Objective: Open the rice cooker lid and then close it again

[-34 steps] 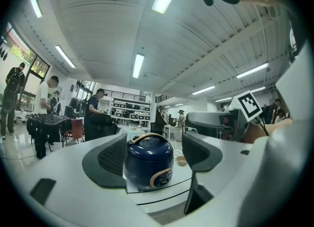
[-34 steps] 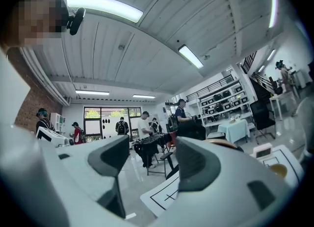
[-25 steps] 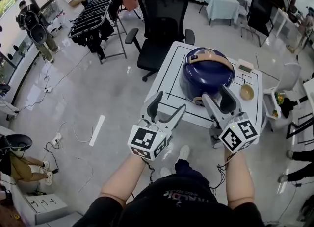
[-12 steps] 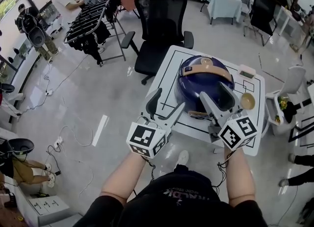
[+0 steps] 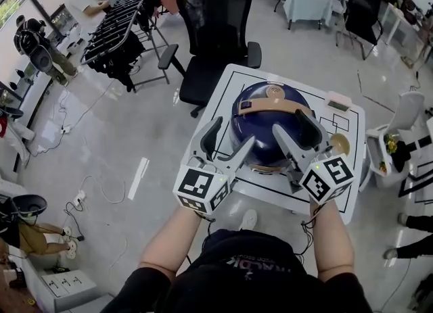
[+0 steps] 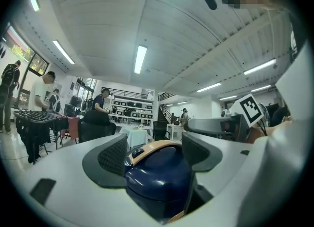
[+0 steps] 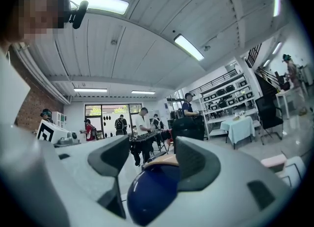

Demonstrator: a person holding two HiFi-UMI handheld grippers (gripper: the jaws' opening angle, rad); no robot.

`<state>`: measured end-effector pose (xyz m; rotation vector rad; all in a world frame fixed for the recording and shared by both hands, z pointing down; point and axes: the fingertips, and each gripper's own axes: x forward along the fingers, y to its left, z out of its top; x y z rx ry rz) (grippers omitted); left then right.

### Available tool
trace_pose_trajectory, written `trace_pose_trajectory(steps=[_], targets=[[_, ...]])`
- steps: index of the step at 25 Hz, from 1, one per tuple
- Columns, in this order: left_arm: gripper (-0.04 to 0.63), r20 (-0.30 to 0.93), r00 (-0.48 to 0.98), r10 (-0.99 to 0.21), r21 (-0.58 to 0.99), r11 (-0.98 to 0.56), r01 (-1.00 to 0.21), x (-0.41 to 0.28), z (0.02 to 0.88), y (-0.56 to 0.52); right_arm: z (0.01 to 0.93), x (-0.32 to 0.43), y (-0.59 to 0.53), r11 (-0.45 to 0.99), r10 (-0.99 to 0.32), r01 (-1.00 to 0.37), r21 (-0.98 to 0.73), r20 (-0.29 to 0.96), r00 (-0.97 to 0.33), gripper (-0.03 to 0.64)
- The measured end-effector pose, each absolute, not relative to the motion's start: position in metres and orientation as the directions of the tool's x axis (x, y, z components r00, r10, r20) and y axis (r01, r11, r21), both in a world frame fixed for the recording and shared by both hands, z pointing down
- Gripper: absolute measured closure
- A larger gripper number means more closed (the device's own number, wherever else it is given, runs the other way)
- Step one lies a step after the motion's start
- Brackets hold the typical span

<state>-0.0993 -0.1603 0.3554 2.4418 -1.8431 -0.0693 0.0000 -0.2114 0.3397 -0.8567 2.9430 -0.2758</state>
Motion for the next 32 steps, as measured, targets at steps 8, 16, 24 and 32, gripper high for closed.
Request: trace_pose_trajectory(steps=[8, 16, 24, 32], targets=[[0.258, 0.027, 0.271, -0.962, 0.088, -0.268, -0.959, -0.096, 0.361, -0.178, 0.351, -0.002, -0.231, 0.838, -0.534, -0.533, -0.114, 0.025, -0.845, 0.318], [0.258, 0.038, 0.307, -0.951, 0.093, -0.303, -0.949, -0.109, 0.362, -0.189, 0.358, -0.021, -0.239, 0.827, -0.561, -0.562, 0.013, 0.078, -0.824, 0.318], [0.258, 0.069, 0.413, -0.908, 0.127, -0.402, -0.907, -0.132, 0.373, -0.209, 0.373, -0.046, -0.249, 0.764, -0.641, -0.602, 0.230, 0.175, -0.747, 0.319], [0.258, 0.090, 0.516, -0.852, 0.158, -0.499, -0.852, -0.142, 0.386, -0.228, 0.391, -0.061, -0.255, 0.693, -0.709, -0.567, 0.445, 0.278, -0.648, 0.318]])
